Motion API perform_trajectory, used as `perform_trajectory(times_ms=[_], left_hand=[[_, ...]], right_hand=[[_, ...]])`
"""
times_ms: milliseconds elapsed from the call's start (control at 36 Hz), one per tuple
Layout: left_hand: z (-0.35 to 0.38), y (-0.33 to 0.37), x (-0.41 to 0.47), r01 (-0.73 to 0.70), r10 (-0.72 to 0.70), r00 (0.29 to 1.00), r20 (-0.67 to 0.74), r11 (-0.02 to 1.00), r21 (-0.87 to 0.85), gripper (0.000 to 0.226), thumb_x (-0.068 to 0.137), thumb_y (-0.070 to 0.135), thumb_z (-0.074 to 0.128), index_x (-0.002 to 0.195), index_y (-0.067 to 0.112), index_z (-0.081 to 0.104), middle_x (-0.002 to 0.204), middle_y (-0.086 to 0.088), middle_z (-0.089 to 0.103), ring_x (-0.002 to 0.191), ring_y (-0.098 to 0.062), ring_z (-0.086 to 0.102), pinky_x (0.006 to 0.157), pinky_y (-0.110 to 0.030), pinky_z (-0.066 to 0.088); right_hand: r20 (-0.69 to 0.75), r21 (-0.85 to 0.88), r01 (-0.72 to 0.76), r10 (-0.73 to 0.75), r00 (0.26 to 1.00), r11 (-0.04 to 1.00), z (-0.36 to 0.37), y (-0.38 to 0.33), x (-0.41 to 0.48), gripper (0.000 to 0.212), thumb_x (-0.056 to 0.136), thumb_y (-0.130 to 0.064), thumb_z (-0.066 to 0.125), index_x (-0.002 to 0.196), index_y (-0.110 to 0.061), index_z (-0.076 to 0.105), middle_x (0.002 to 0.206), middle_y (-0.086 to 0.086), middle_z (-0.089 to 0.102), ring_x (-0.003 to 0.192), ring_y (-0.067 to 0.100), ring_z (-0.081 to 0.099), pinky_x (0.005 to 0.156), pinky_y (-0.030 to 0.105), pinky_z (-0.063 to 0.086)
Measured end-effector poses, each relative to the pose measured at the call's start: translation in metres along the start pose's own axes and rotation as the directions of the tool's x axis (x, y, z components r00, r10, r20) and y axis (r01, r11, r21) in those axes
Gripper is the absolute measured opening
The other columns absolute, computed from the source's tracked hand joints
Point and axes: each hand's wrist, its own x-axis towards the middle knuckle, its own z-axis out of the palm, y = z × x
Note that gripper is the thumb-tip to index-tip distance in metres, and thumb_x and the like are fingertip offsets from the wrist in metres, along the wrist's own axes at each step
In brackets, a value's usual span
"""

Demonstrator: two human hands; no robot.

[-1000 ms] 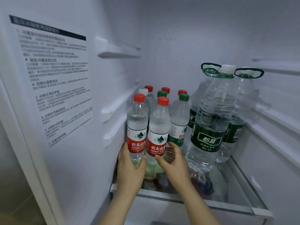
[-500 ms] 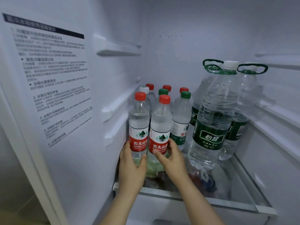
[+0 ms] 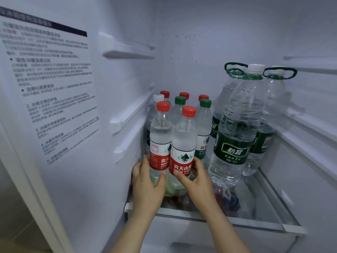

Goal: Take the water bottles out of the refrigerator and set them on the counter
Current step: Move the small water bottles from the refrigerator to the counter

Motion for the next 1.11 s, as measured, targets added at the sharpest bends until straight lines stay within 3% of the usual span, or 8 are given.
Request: perform_trajectory(times_ms=[139,250,417,611,750,833,944,1111], left_hand=[[0.000,-0.001,0.004,-0.019,0.019,1.000,0.001,1.000,-0.023,0.058,0.088,0.018,0.065,0.141,0.017,0.042,0.138,0.002,0.040,0.120,-0.006,0.042,0.096,-0.015,0.030],[0.000,-0.001,0.014,0.034,-0.027,0.999,0.044,0.987,-0.158,0.068,0.087,0.018,0.067,0.146,0.021,0.033,0.144,0.007,0.040,0.130,-0.007,0.039,0.103,-0.023,0.033],[0.008,0.004,0.021,-0.003,0.004,1.000,0.004,0.979,-0.205,0.071,0.079,0.017,0.076,0.141,0.022,0.040,0.130,0.008,0.054,0.116,-0.008,0.054,0.096,-0.024,0.042],[0.013,0.004,0.029,-0.018,0.009,0.999,-0.040,0.974,-0.228,0.057,0.079,0.020,0.076,0.131,0.022,0.050,0.119,0.006,0.062,0.107,-0.010,0.061,0.086,-0.020,0.046],[0.012,0.003,0.028,-0.026,0.020,0.999,-0.029,0.975,-0.223,0.055,0.081,0.020,0.074,0.131,0.021,0.051,0.120,0.006,0.061,0.108,-0.010,0.060,0.092,-0.028,0.048],[0.012,0.003,0.028,-0.028,0.022,0.999,-0.027,0.974,-0.223,0.053,0.081,0.019,0.075,0.129,0.021,0.052,0.119,0.005,0.062,0.107,-0.009,0.061,0.087,-0.021,0.047],[0.010,0.002,0.024,-0.031,0.029,1.000,-0.012,0.971,-0.238,0.050,0.082,0.019,0.073,0.126,0.024,0.052,0.118,0.007,0.062,0.108,-0.009,0.059,0.091,-0.026,0.048],[0.003,0.000,0.009,-0.053,0.053,0.999,-0.008,0.973,-0.226,0.049,0.083,0.016,0.072,0.127,0.024,0.052,0.119,0.007,0.062,0.109,-0.008,0.059,0.087,-0.020,0.047]], right_hand=[[-0.022,-0.018,0.001,-0.001,1.000,1.000,-0.004,0.001,-0.006,0.056,0.078,-0.026,0.079,0.123,-0.039,0.047,0.118,-0.022,0.061,0.111,-0.005,0.057,0.094,0.022,0.047],[-0.037,-0.033,0.000,-0.001,0.999,0.999,-0.008,0.002,-0.011,0.058,0.079,-0.028,0.078,0.129,-0.032,0.048,0.123,-0.016,0.059,0.115,0.000,0.055,0.098,0.029,0.048],[-0.040,-0.068,0.004,-0.007,0.999,0.998,-0.009,0.001,-0.012,0.060,0.080,-0.026,0.077,0.130,-0.030,0.046,0.124,-0.013,0.058,0.114,0.001,0.055,0.090,0.016,0.044],[-0.020,-0.060,0.014,-0.015,1.000,0.998,-0.009,0.001,-0.011,0.077,0.079,-0.031,0.078,0.144,-0.030,0.035,0.135,-0.016,0.052,0.122,-0.001,0.050,0.099,0.021,0.042],[-0.017,-0.049,0.033,-0.034,0.999,0.998,-0.008,0.001,-0.010,0.069,0.080,-0.029,0.078,0.136,-0.039,0.039,0.126,-0.027,0.053,0.115,-0.014,0.050,0.095,0.012,0.042],[-0.009,-0.041,0.034,-0.035,0.999,0.999,-0.007,0.000,-0.010,0.068,0.078,-0.031,0.078,0.132,-0.043,0.038,0.122,-0.032,0.052,0.112,-0.018,0.050,0.089,0.008,0.043],[-0.014,-0.016,0.025,-0.025,1.000,1.000,-0.008,-0.001,-0.011,0.086,0.076,-0.035,0.080,0.146,-0.032,0.031,0.136,-0.020,0.051,0.122,-0.008,0.049,0.102,0.022,0.043],[-0.042,-0.008,0.023,-0.023,0.999,1.000,-0.008,-0.002,-0.012,0.092,0.074,-0.036,0.081,0.148,-0.033,0.026,0.140,-0.015,0.050,0.125,-0.003,0.049,0.104,0.026,0.044]])
